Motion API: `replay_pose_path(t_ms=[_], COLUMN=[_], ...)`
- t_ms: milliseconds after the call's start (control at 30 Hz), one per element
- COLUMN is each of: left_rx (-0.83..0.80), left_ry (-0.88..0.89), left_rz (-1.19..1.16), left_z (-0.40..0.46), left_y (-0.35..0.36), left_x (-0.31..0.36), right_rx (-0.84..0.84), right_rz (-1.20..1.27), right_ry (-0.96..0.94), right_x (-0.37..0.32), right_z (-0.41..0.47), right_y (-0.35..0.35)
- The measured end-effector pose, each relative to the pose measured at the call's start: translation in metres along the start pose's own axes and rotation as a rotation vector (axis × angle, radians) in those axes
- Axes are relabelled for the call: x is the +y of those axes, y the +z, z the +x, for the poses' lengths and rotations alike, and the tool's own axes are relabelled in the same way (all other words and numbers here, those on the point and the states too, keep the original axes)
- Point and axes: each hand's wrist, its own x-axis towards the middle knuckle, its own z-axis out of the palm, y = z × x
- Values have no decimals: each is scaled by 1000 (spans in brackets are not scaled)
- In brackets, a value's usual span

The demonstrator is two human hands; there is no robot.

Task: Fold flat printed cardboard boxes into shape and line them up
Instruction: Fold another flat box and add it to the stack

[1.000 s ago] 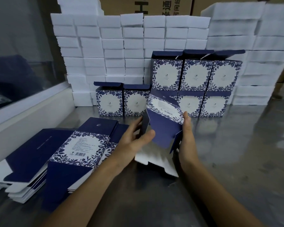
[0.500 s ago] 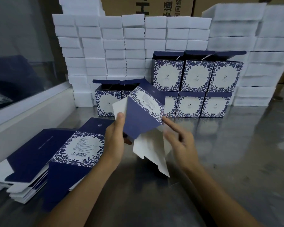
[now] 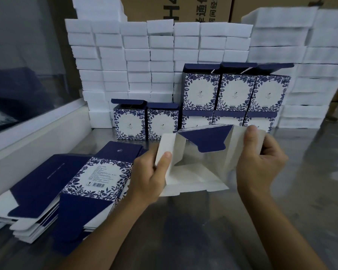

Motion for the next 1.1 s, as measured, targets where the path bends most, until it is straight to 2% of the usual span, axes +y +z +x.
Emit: replay_pose_path(t_ms=[133,267,433,567,633,700,800,933,1033,1100], left_rx=[92,172,252,248,258,247,225,230,236,242], left_ry=[36,-162,-371,-424,-439,-449,-455,-452,-459,-465], left_rz=[31,-66,-197,-268,-273,-263,-246,-239,-243,-248], left_z=[2,6,13,14,14,13,11,12,12,12], left_y=[1,0,-7,-6,-6,-6,-4,-5,-3,-3], left_x=[3,8,0,-4,-6,-8,-10,-11,-11,-11], right_rx=[-3,-97,-367,-583,-709,-815,-869,-909,-1018,-979], right_rz=[61,-14,209,330,255,103,-22,-96,-161,-178], right_ry=[105,107,572,732,674,511,355,299,298,299], right_x=[7,17,26,36,40,43,44,46,45,43], right_z=[0,0,-1,2,0,-4,-7,-4,-4,-7], right_y=[0,2,0,-6,-11,-13,-11,-14,-16,-14])
